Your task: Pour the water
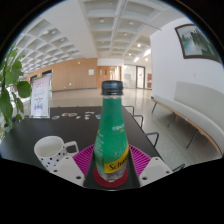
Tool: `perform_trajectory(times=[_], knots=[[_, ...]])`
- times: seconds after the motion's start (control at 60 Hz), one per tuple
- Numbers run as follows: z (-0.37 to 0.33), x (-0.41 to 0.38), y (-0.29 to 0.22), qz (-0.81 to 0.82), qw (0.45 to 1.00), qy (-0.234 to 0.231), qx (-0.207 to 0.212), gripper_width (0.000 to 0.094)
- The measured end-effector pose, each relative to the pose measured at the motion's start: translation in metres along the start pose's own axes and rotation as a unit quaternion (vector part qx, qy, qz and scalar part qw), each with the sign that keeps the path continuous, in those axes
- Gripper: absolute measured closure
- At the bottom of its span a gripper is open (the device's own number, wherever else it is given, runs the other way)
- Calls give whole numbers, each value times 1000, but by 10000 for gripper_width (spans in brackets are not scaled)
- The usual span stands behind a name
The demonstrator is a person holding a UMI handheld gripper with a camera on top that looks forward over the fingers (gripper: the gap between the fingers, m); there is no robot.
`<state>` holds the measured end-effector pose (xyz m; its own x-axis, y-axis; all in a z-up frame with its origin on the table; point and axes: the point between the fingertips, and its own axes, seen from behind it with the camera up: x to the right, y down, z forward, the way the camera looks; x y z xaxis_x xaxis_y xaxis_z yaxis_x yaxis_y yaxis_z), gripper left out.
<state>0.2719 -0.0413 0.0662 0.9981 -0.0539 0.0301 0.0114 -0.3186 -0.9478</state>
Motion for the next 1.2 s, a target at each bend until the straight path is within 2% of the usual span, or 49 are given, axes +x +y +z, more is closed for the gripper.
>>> perform_trajectory(times=[0.033,0.1,0.133,0.217,0.5,0.783,1.2], knots=[[-3,-1,2,5,1000,-2,-11,289],[-9,0,1,14,1000,-4,-19,67],[-16,1,-1,18,1000,3,-21,105],[-38,5,-10,21,999,21,-23,67],[-151,-3,-31,34,998,40,-35,76],[-251,-12,-38,5,998,57,-22,79],[-301,-27,-30,-15,998,56,-13,73]])
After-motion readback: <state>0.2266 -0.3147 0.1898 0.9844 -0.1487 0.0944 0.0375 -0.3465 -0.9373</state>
